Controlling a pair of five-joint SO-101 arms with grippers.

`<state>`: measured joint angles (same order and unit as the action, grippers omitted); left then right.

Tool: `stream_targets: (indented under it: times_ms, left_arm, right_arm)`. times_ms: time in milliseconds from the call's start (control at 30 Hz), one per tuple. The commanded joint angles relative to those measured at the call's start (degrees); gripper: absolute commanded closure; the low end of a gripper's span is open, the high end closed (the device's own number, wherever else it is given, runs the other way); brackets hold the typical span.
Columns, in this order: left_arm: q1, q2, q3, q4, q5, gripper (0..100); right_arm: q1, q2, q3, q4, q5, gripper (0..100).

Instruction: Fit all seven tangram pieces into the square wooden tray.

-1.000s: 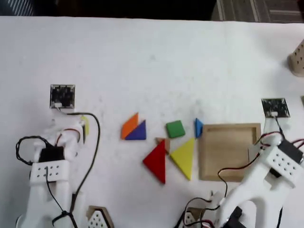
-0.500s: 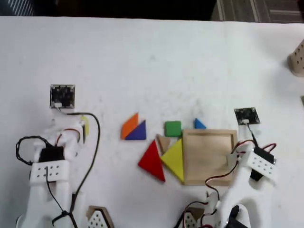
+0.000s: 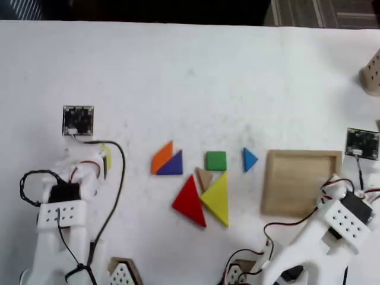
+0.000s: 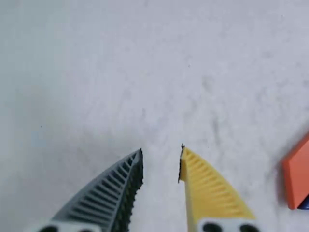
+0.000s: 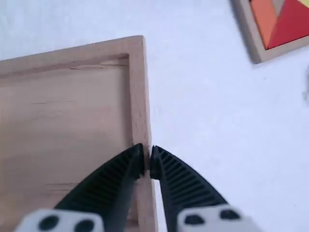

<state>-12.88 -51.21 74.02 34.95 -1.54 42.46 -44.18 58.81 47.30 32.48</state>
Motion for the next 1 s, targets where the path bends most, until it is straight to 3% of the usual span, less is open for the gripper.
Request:
stream_targets:
  times_ms: [0,300,733,967]
  left_arm:
    - [-0.04,-0.04,-2.64,-1.76,0.62,84]
    - [-0.04,0.04,-2.64,-1.76,0.53,84]
    - [-0.04,0.04,-2.55,-1.76,0.44,84]
    - [-0.04,0.04,-2.55,-1.76,0.44,84]
  right_arm:
    - [0.66,0.75,-2.81,-2.77,-0.26,98.2]
    - [-5.49,14.02,-3.34,-6.37,2.64,98.1]
    - [0.66,21.05,-9.14,-10.77,2.64,91.5]
    - [-0.66,30.29,-9.85,-11.12,3.16,91.4]
